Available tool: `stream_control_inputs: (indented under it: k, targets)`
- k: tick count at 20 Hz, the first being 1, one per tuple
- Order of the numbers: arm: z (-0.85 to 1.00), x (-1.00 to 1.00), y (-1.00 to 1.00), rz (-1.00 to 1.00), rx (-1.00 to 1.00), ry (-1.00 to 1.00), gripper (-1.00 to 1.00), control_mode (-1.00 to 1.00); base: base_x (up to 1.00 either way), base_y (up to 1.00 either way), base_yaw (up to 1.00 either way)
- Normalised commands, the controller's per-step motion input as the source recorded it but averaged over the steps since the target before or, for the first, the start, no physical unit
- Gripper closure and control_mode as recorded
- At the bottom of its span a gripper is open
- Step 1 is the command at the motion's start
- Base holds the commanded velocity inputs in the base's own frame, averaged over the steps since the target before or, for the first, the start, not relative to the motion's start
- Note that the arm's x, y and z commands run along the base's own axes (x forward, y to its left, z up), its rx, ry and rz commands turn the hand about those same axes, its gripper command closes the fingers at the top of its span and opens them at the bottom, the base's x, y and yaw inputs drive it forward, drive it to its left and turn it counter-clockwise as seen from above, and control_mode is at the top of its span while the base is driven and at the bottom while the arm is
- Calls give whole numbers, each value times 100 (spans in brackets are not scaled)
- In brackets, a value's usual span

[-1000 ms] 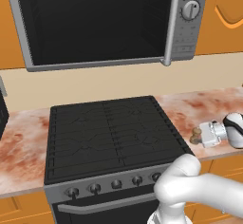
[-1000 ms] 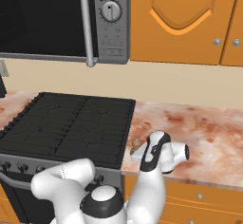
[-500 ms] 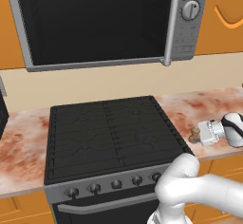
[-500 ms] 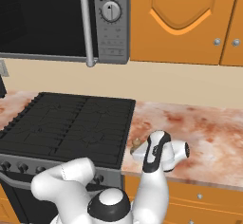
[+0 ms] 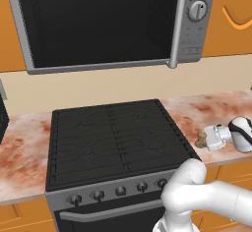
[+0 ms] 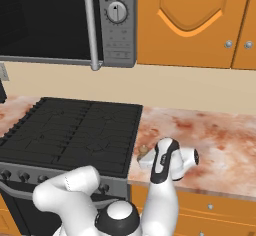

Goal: Take 2 condiments from the cabinet and move them on the counter near the stove.Make sure the condiments are lined up with each other, next to each other.

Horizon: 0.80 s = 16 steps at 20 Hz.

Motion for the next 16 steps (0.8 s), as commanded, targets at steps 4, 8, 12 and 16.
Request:
stream_control_inputs:
  k: [4, 8, 12, 16]
  targets:
    - [-14, 0, 6, 0, 0, 8, 100, -100, 0, 0, 0]
    - [0, 0, 6, 0, 0, 10, 100, -100, 0, 0, 0]
    - [0, 0, 9, 0, 0, 11, 100, -100, 0, 0, 0]
    - [-1, 0, 13, 0, 0, 1, 100, -100, 0, 0, 0]
